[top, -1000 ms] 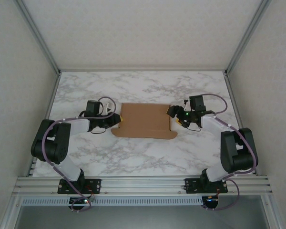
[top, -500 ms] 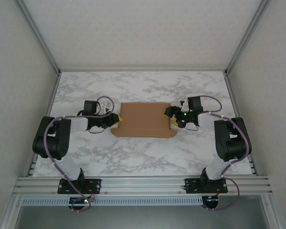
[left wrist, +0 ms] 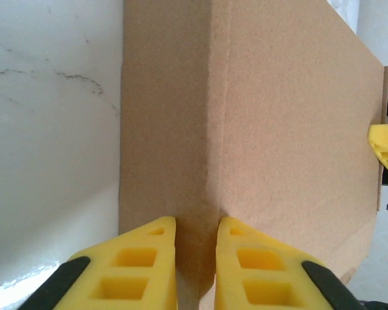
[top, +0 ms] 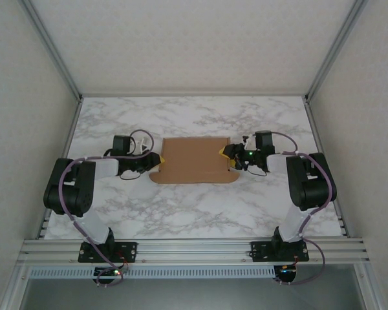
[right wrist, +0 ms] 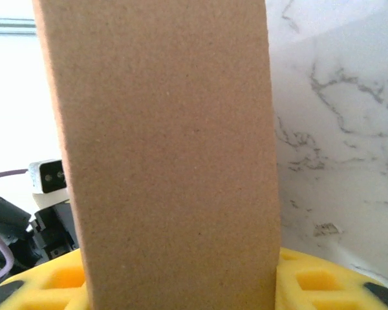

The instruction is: Fold the paper box

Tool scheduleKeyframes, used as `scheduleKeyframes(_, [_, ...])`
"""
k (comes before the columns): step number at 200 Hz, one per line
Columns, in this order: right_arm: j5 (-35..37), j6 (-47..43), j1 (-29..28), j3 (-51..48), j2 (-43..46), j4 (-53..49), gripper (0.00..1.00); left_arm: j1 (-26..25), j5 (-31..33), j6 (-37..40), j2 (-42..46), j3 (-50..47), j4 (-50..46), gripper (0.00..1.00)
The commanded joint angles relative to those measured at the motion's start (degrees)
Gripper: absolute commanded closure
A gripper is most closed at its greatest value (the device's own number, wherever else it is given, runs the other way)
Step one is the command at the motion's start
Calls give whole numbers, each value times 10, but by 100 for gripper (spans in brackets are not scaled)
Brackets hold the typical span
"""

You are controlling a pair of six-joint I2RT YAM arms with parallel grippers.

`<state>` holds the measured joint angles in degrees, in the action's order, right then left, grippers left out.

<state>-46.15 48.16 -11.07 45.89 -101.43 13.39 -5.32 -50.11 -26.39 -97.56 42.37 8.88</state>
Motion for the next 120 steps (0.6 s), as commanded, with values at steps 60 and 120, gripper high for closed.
scheduleKeyframes(60, [70,-69,-16,19,63,-160,54,-65,337,109,142,107,-247,50])
scheduleKeyframes(120, [68,-62,-17,31,19,-153,54,-271,436,299,81,195,-277,44])
